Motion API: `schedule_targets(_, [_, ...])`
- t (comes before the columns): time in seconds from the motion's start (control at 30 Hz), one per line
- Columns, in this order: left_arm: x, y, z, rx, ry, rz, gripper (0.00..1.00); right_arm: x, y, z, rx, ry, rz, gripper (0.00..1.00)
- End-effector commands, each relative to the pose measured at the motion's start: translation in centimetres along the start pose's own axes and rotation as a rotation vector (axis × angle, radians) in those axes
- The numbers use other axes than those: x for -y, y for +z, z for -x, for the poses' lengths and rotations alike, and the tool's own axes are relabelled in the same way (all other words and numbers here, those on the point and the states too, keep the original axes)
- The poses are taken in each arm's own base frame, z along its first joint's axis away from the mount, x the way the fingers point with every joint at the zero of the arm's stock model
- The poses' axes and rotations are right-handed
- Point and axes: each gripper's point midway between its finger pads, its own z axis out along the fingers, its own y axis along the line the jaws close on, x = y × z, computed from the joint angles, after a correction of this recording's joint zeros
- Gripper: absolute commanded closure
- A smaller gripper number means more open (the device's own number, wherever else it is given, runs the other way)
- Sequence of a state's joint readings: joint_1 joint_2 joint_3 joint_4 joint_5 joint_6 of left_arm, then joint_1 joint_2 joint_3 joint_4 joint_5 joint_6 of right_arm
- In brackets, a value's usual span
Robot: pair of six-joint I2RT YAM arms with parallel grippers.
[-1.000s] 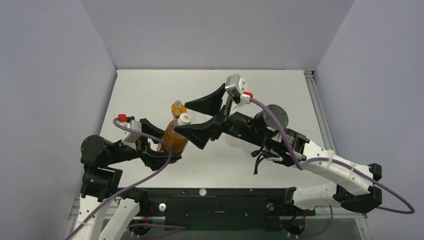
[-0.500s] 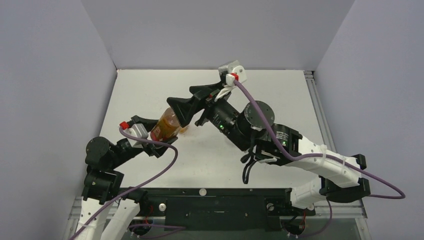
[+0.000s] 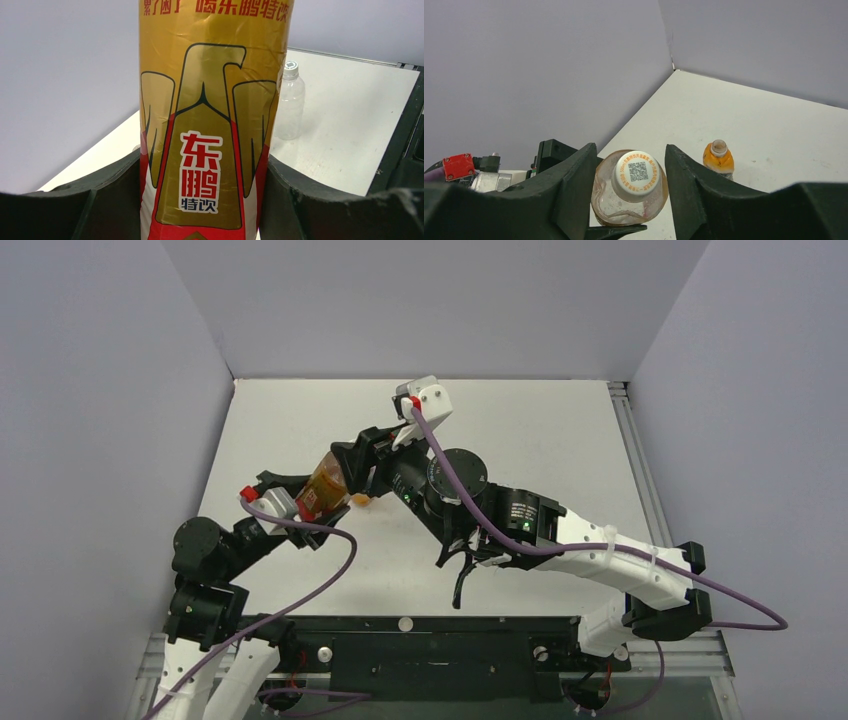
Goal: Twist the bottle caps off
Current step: Unscrew the bottle cap from the plastic bottle.
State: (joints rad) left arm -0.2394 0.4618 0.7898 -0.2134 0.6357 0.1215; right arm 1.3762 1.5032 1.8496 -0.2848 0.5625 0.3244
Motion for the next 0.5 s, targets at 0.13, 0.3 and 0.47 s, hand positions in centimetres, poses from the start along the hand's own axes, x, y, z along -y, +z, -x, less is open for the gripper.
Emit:
schedule_targets(0.13, [-0.6,-0.2,1.9,0.061,0.037,0.036,1.00,0.2,-0.2,1.4,0.042,0.062,-0.011,0.59])
schedule_targets(0.3, [-0.6,-0.2,2.2,0.068,0.027,0.038,1.00,0.2,0.0,1.0,0.034,0.060,-0.008,0.62])
schedule_targets(0.47, [-0.6,-0.2,2.4,0.074,0.016,0.041,1.00,0.3,0.2,0.6,0.024,0.053,-0.015,0.60])
